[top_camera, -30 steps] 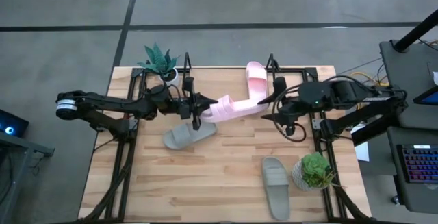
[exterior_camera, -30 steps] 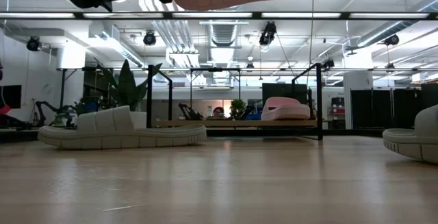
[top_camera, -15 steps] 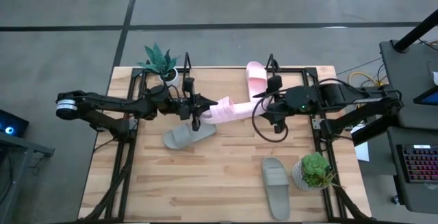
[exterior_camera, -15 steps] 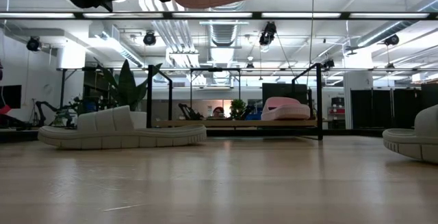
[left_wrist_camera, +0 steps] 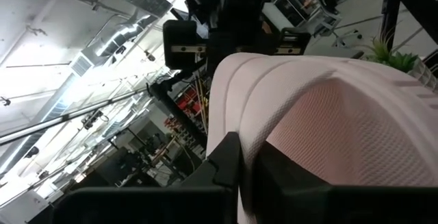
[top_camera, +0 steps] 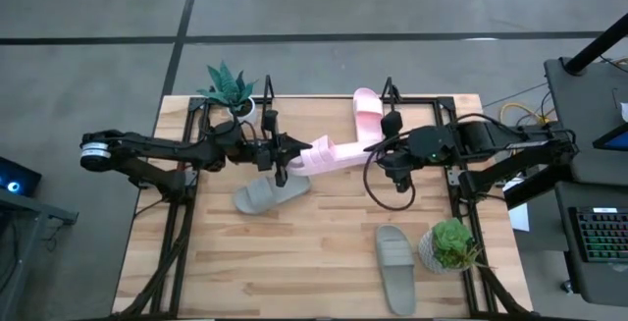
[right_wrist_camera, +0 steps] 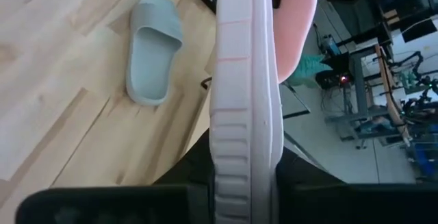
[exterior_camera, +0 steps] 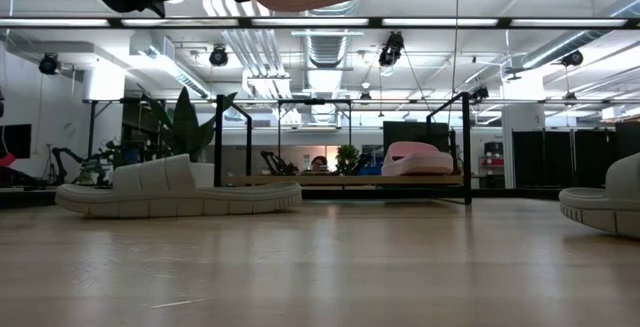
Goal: Pick and place slides into the shelf
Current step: Put the pink slide on the shelf
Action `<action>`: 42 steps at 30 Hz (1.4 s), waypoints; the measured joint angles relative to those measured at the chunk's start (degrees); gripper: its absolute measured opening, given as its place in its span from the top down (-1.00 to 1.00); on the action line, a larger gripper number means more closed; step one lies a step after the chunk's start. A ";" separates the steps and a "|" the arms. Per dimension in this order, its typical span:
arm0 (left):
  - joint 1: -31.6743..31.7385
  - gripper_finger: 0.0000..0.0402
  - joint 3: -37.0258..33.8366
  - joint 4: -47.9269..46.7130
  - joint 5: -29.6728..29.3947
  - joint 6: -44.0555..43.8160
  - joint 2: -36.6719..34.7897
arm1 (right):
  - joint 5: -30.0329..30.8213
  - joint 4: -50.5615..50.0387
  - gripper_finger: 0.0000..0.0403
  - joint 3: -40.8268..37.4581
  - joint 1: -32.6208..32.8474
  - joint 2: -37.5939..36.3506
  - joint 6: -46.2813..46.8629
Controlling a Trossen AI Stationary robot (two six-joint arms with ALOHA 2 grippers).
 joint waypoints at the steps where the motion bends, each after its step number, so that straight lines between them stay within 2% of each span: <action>1: 0.01 1.00 0.00 0.01 -0.03 -0.05 0.00 | 0.03 0.05 0.73 -0.03 -0.03 0.00 0.04; 5: 0.02 0.99 0.00 -0.13 -1.66 -1.02 -0.03 | 0.78 0.52 0.73 -0.03 -0.02 0.00 2.42; 8: 0.09 0.90 0.00 -0.32 -4.67 -1.36 -0.26 | 4.14 0.88 0.73 -0.06 0.00 0.00 5.23; 11: 0.11 0.73 0.00 -1.22 -7.25 -1.42 -0.78 | 7.88 0.86 0.73 -0.31 0.02 0.01 7.35; 18: 0.00 0.24 0.04 -5.57 -17.63 -1.03 -3.72 | 9.63 1.02 0.73 -1.12 0.46 0.10 9.56; 23: 0.09 0.02 0.04 -10.99 -21.30 -1.22 -7.60 | 14.97 -1.12 0.73 -1.37 0.57 -0.02 12.51; 26: 0.00 -0.02 0.04 -13.63 -22.10 -2.31 -9.39 | 18.35 -2.74 0.73 -1.50 0.62 0.04 14.27; 31: 0.02 -0.03 0.07 -19.54 -21.99 -3.83 -11.19 | 17.93 -2.58 0.73 -1.59 0.66 0.04 15.15; 42: 0.02 -0.03 3.60 -19.53 -22.20 -3.08 -4.48 | 16.97 -2.56 0.73 -1.96 0.70 0.04 14.73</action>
